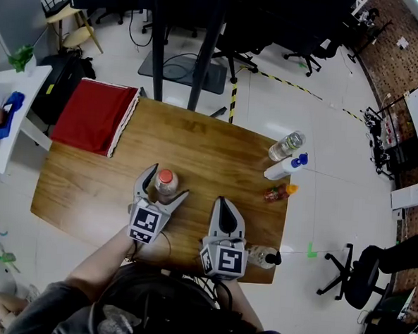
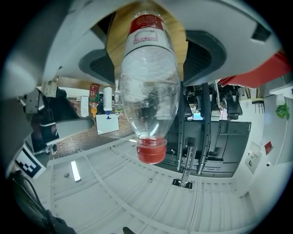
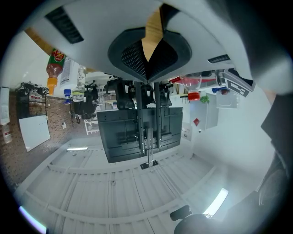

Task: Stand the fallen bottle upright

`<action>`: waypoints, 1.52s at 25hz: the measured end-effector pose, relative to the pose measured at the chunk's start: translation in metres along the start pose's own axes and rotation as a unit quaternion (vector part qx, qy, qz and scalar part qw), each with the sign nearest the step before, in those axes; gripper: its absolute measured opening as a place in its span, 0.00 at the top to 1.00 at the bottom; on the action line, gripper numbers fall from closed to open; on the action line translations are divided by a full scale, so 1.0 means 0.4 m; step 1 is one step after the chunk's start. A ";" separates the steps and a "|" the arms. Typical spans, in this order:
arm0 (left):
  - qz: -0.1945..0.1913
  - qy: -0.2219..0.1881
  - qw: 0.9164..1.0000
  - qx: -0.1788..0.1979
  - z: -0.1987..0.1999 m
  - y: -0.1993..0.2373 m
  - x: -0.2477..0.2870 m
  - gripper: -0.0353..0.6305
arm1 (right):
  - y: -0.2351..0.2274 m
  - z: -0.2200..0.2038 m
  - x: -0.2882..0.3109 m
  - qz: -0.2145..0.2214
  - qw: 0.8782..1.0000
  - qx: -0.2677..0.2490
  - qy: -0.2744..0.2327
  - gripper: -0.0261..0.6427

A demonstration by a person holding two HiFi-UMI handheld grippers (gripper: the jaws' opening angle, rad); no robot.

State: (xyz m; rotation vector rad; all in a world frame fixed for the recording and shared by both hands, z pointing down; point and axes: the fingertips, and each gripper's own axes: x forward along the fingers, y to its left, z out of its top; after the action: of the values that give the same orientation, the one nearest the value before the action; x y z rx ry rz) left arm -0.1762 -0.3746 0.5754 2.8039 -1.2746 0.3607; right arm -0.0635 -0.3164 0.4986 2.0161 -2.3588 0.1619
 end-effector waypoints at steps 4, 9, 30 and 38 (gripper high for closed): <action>0.002 -0.006 1.000 -0.006 0.012 -0.009 -0.019 0.24 | 0.000 0.008 -0.013 -0.001 1.000 0.002 -0.005 0.95; 0.012 -0.019 1.000 -0.008 0.031 -0.009 -0.064 0.24 | 0.015 0.018 -0.035 0.000 1.000 0.005 -0.011 0.95; 0.081 -0.114 0.988 -0.068 0.270 -0.077 -0.311 0.34 | 0.044 0.114 -0.181 0.037 0.998 0.002 -0.056 0.95; 0.097 -0.105 0.988 -0.055 0.277 -0.116 -0.350 0.78 | 0.053 0.132 -0.218 0.051 0.996 -0.002 -0.068 0.95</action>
State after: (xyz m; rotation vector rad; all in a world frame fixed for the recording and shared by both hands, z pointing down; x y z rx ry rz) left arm -0.2088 -0.2552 0.4387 2.6899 -1.5619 -0.0021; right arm -0.0685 -0.2330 0.4367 1.9660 -2.5417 0.0238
